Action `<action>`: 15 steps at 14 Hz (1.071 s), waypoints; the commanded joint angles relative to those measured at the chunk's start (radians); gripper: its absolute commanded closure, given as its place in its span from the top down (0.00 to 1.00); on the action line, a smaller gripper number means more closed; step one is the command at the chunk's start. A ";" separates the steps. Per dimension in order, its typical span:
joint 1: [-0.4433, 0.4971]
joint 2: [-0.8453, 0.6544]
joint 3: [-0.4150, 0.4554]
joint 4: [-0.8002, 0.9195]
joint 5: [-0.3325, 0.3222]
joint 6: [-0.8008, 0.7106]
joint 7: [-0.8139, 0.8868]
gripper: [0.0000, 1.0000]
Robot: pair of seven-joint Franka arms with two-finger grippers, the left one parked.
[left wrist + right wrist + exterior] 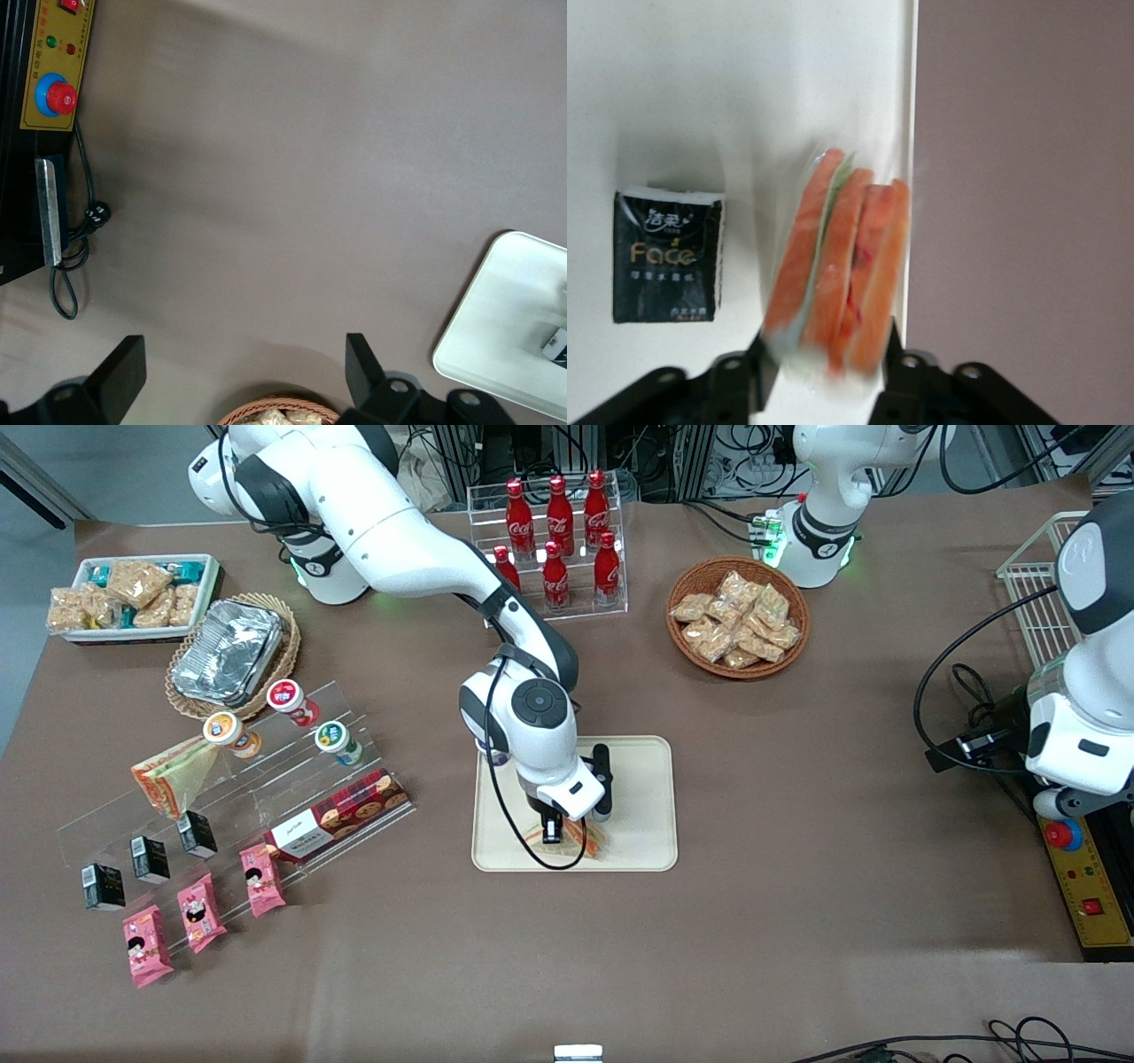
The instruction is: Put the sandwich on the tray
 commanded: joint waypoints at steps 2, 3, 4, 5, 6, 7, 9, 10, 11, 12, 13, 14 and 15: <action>-0.002 -0.025 -0.006 0.011 0.057 -0.006 0.039 0.81; -0.005 -0.042 -0.006 0.012 0.100 -0.013 0.040 0.81; -0.008 -0.060 -0.012 0.015 0.149 -0.042 0.040 0.81; -0.014 -0.077 -0.018 0.020 0.191 -0.067 0.043 0.81; -0.038 -0.106 -0.017 0.018 0.220 -0.076 0.050 0.81; -0.060 -0.135 -0.020 0.014 0.243 -0.085 0.080 0.81; -0.110 -0.210 -0.032 0.014 0.246 -0.168 0.199 0.81; -0.135 -0.238 -0.033 0.014 0.240 -0.205 0.252 0.81; -0.161 -0.261 -0.040 0.014 0.240 -0.233 0.298 0.81; -0.193 -0.287 -0.053 0.014 0.240 -0.260 0.338 0.81; -0.233 -0.306 -0.056 0.014 0.240 -0.285 0.358 0.81; -0.288 -0.341 -0.056 0.014 0.243 -0.308 0.369 0.81; -0.339 -0.371 -0.056 0.015 0.243 -0.328 0.382 0.82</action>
